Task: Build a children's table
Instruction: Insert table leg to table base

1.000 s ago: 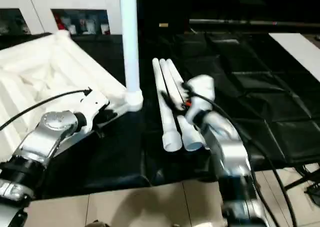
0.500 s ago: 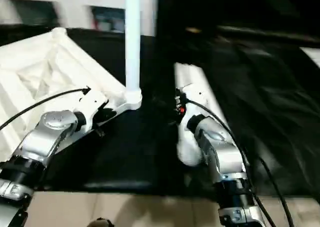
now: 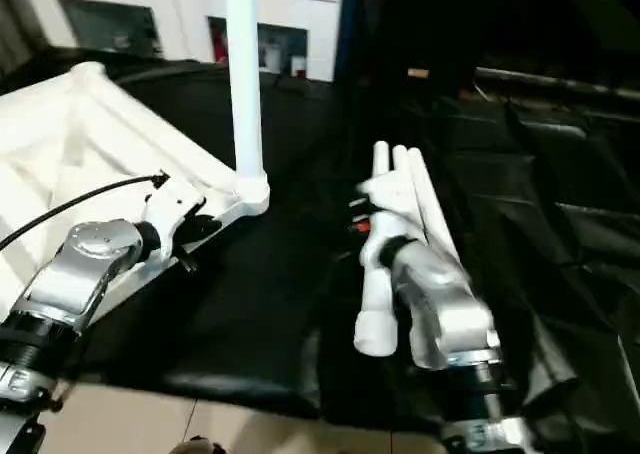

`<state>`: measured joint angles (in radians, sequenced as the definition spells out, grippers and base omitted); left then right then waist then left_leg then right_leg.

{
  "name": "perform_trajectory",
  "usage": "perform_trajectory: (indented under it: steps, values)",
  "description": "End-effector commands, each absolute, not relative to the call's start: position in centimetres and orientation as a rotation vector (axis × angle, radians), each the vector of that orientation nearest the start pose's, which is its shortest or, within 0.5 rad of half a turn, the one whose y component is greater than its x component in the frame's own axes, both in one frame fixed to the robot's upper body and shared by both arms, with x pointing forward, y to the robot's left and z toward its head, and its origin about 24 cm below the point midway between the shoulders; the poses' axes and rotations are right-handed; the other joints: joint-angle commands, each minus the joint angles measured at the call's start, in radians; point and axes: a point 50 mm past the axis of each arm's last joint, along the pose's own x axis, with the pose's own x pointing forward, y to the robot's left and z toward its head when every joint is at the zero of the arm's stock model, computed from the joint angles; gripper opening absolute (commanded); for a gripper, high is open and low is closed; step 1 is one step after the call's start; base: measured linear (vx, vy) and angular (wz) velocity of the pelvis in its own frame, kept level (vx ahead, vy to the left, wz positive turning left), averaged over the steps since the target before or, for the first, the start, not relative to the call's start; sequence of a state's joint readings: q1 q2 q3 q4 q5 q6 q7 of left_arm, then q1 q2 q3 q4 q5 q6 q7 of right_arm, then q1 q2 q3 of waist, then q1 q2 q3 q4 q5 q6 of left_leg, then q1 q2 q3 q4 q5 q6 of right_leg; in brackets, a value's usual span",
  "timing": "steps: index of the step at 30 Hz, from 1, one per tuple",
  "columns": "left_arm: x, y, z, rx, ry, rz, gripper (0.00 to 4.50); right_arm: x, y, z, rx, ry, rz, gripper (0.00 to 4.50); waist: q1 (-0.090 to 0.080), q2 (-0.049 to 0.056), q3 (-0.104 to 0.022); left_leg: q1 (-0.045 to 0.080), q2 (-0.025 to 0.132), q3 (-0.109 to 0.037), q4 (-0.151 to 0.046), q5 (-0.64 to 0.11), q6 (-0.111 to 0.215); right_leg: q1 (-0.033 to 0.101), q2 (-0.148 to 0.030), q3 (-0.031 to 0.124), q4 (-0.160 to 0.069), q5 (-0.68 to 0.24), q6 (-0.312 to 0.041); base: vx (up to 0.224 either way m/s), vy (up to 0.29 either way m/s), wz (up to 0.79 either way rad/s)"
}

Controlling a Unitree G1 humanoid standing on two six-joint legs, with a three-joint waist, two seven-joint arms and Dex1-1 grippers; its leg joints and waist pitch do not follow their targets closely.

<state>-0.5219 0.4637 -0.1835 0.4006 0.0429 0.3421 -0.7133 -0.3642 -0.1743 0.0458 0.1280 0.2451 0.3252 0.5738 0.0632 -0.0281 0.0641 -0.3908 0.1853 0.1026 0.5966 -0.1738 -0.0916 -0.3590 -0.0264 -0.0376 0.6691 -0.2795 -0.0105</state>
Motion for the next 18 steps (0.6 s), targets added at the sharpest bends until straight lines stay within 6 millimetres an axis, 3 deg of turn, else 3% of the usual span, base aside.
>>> perform_trajectory:
  steps: [1,3,4,7,8,10,11,15,18]
  values:
    - [33.2,18.4,7.5,0.515,0.391,-0.737,0.00,30.8,-12.3,9.1,0.071,0.088,0.722,3.80,0.011,0.017,-0.069,0.033,0.045,0.010,-0.071,-0.105,0.003,0.055,-0.104,0.037,-0.075,0.230,-0.208,-0.075,0.023,0.01]
    - [32.7,18.0,7.7,0.569,0.346,-0.842,0.00,30.7,-12.4,9.3,0.088,0.083,0.766,3.99,0.016,0.013,-0.062,0.036,0.050,0.022,-0.077,-0.178,-0.005,0.048,-0.107,0.042,-0.088,0.093,-0.218,-0.075,0.027,0.01]
    - [32.2,17.6,7.7,0.598,0.335,-0.928,0.00,30.7,-12.6,9.4,0.084,0.080,0.800,4.09,0.020,0.005,-0.057,0.037,0.050,0.026,-0.081,-0.218,-0.011,0.042,-0.109,0.043,-0.097,0.005,-0.214,-0.064,0.027,0.02]
    - [31.7,17.2,7.9,0.590,0.324,-1.021,0.00,30.4,-12.7,9.4,0.044,0.088,0.865,4.31,0.040,0.004,-0.058,0.050,0.053,0.043,-0.079,-0.234,-0.013,0.023,-0.112,0.046,-0.103,-0.064,-0.206,0.000,0.000,0.00]
    - [31.5,16.9,8.2,0.577,0.318,-1.059,0.00,30.2,-12.8,9.3,0.011,0.102,0.919,4.40,0.042,0.000,-0.060,0.049,0.054,0.048,-0.079,-0.226,-0.010,0.024,-0.113,0.046,-0.103,-0.061,-0.206,0.000,0.000,0.00]
    - [31.4,16.8,8.3,0.571,0.316,-1.076,0.00,30.0,-12.8,9.3,-0.005,0.109,0.945,4.49,0.056,0.003,-0.062,0.047,0.056,0.056,-0.078,-0.202,-0.006,0.020,-0.113,0.044,-0.100,-0.040,-0.197,0.000,0.000,0.00]
    - [31.3,16.5,8.4,0.569,0.308,-1.110,0.00,29.9,-12.9,9.1,-0.037,0.121,0.981,4.49,0.059,-0.004,-0.063,0.044,0.057,0.060,-0.079,-0.193,-0.004,0.020,-0.114,0.042,-0.097,-0.028,-0.194,0.000,0.000,0.00]
    - [31.0,15.4,8.7,0.578,0.280,-1.202,0.00,29.5,-13.3,8.4,-0.141,0.170,1.057,4.49,0.069,-0.009,-0.069,0.039,0.056,0.066,-0.077,-0.166,0.007,0.022,-0.115,0.037,-0.093,0.006,-0.174,0.000,0.000,0.00]
    - [31.0,14.7,8.7,0.578,0.262,-1.239,0.00,29.6,-13.6,8.1,-0.184,0.194,1.074,4.49,0.075,-0.013,-0.071,0.034,0.054,0.070,-0.072,-0.115,0.026,0.022,-0.115,0.037,-0.087,0.077,-0.180,0.000,0.000,0.00]
